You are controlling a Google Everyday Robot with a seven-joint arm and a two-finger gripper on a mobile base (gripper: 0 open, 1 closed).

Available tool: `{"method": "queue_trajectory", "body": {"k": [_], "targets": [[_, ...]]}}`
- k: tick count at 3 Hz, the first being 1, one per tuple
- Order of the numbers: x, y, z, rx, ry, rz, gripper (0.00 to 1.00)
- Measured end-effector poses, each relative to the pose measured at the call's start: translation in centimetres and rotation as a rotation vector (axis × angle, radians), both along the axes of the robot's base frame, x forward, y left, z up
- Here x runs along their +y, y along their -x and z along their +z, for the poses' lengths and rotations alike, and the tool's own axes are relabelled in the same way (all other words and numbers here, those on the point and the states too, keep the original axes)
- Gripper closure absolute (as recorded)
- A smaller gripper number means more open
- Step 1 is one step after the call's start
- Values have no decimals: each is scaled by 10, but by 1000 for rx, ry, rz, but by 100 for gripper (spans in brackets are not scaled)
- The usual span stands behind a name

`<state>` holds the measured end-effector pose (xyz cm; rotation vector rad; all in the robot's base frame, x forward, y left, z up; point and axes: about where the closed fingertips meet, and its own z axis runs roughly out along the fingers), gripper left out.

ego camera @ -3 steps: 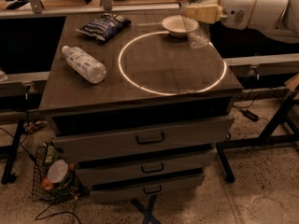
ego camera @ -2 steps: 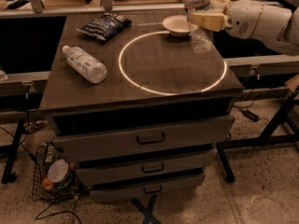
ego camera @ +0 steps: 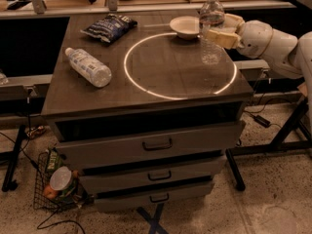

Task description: Place water bottle upright

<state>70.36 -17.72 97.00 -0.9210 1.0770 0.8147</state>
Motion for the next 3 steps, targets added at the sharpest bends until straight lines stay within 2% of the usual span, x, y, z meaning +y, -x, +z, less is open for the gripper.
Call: {"method": "queue_trajectory", "body": {"k": [1,2,3], "targets": [[-5,-3,-12,-27,-53,19,100],[-12,-4,-24,-27,-126,28,98],[-15,-2,-30,-26,-166,36,74]]}}
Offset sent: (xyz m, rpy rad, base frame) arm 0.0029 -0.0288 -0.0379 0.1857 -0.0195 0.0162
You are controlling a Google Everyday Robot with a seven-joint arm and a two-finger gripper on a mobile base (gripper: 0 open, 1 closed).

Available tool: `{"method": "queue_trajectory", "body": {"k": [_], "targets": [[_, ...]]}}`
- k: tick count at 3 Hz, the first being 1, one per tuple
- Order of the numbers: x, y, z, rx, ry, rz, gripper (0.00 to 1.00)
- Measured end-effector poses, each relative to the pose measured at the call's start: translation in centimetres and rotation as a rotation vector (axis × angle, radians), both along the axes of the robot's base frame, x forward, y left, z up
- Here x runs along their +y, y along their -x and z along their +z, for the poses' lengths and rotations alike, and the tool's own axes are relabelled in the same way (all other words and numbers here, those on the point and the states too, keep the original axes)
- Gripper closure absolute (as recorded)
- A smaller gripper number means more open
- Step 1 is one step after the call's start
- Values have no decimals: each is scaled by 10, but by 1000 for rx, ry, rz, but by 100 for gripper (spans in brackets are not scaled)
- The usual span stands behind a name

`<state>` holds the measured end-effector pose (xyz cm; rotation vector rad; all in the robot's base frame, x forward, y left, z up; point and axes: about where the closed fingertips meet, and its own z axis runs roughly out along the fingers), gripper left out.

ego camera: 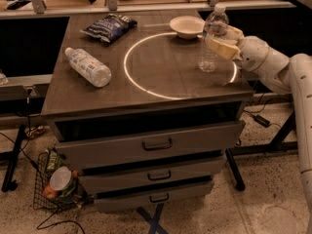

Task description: Place water bottle upright

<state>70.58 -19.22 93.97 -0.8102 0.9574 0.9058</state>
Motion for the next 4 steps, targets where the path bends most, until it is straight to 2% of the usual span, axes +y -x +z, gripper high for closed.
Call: {"method": "queue_trajectory", "body": {"k": [3,4], "targets": [[2,1,-9,16,-19,17,5],[-3,5,-5,14,-14,4,0]]}}
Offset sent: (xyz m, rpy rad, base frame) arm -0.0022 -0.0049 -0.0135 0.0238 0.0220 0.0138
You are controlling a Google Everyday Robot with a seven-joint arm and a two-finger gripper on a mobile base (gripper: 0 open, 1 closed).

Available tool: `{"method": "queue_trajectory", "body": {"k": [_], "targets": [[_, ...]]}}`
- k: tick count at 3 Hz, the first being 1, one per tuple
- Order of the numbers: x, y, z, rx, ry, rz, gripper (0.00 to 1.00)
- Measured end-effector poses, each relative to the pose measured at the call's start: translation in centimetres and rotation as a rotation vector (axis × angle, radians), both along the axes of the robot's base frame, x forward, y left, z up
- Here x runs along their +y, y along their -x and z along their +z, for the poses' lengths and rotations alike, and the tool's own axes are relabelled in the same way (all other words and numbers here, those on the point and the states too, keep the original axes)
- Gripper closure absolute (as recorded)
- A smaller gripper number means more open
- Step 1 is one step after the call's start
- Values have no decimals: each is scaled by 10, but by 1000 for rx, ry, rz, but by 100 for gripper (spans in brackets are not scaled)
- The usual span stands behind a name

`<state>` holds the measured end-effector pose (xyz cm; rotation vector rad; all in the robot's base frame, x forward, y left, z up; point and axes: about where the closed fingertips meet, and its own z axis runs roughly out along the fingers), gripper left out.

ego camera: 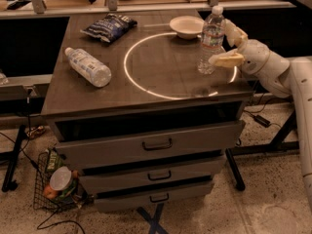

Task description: Place water bottle upright

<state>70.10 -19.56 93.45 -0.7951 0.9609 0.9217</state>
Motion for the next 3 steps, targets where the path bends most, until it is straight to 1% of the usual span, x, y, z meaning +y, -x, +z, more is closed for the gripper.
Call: {"method": "queue_trajectory", "body": {"k": [1,2,3], "targets": [[-23,10,14,-22,18,-55,0],[-67,31,35,1,117,-177,0],[-124,80,104,11,275,-363,0]]}}
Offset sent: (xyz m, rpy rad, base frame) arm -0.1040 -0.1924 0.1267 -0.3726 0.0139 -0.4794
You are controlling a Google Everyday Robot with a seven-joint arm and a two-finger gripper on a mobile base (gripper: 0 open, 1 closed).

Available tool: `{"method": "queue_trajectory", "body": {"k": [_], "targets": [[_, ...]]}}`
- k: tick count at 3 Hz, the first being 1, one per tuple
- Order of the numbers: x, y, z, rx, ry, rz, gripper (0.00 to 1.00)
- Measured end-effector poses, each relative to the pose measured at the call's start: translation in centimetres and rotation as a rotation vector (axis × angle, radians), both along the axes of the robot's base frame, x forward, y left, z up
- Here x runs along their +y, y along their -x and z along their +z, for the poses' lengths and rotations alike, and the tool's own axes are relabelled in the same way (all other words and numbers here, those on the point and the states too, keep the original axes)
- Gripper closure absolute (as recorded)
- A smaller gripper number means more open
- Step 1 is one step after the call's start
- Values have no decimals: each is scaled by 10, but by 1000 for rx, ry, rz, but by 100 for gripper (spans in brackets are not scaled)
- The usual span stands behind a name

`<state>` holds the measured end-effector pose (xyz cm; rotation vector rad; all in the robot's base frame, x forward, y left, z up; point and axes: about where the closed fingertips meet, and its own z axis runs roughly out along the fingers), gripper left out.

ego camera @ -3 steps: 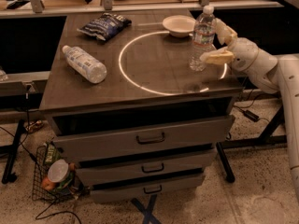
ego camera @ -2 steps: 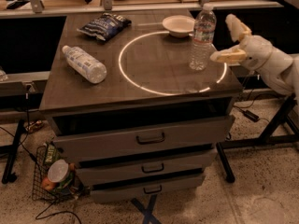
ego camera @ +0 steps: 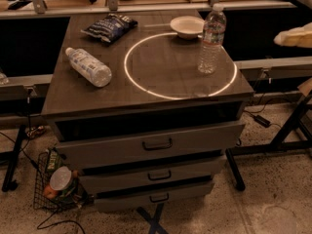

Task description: Place water bottle upright

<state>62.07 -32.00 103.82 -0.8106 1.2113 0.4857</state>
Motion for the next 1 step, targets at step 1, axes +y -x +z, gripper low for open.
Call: {"method": "queue_trajectory", "body": {"k": [1], "targets": [[7,10,24,-15,31,-7,0]]}}
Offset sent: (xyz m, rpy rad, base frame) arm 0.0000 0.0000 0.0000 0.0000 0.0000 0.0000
